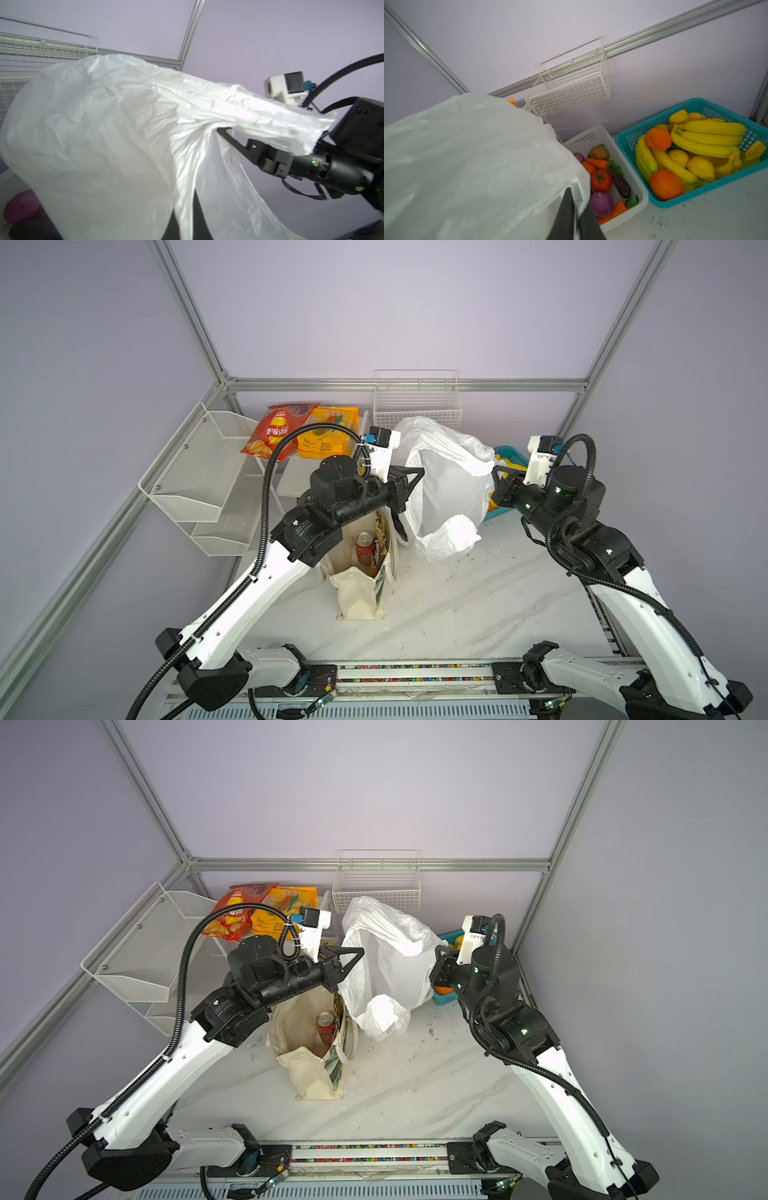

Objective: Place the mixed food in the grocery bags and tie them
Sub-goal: 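Pass the white plastic bag from the right gripper to the left gripper, then hold the plastic bag up with left gripper while right moves to the teal fruit basket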

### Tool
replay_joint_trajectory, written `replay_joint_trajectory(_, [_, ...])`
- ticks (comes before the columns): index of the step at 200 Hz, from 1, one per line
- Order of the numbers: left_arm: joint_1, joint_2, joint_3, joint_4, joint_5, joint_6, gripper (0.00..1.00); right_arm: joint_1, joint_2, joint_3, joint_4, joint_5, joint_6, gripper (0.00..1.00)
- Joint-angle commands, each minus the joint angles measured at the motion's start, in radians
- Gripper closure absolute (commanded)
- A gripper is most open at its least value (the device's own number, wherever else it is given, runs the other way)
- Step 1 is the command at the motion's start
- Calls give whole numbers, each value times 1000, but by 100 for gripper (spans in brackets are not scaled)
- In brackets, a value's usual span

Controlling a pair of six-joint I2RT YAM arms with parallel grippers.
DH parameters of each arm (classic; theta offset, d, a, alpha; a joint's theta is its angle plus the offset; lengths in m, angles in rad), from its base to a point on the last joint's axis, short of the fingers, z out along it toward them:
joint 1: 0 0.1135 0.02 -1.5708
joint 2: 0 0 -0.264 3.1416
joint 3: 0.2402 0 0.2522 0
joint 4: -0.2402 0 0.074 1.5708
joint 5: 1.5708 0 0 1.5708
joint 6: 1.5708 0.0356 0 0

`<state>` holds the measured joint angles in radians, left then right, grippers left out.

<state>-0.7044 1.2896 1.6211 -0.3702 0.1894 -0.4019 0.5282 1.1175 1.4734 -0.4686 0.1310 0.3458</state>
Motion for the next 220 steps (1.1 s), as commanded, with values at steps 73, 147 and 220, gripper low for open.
replay_joint_trajectory(73, [99, 59, 9, 13, -29, -156, 100, -5, -108, 13, -77, -93, -118, 20])
replay_joint_trajectory(147, [123, 39, 9, -38, -110, -101, 100, -15, -75, 24, -108, 182, -111, 8])
replay_joint_trajectory(220, [161, -53, -78, -8, -91, -87, 100, -315, 228, -47, 109, -96, -93, 8])
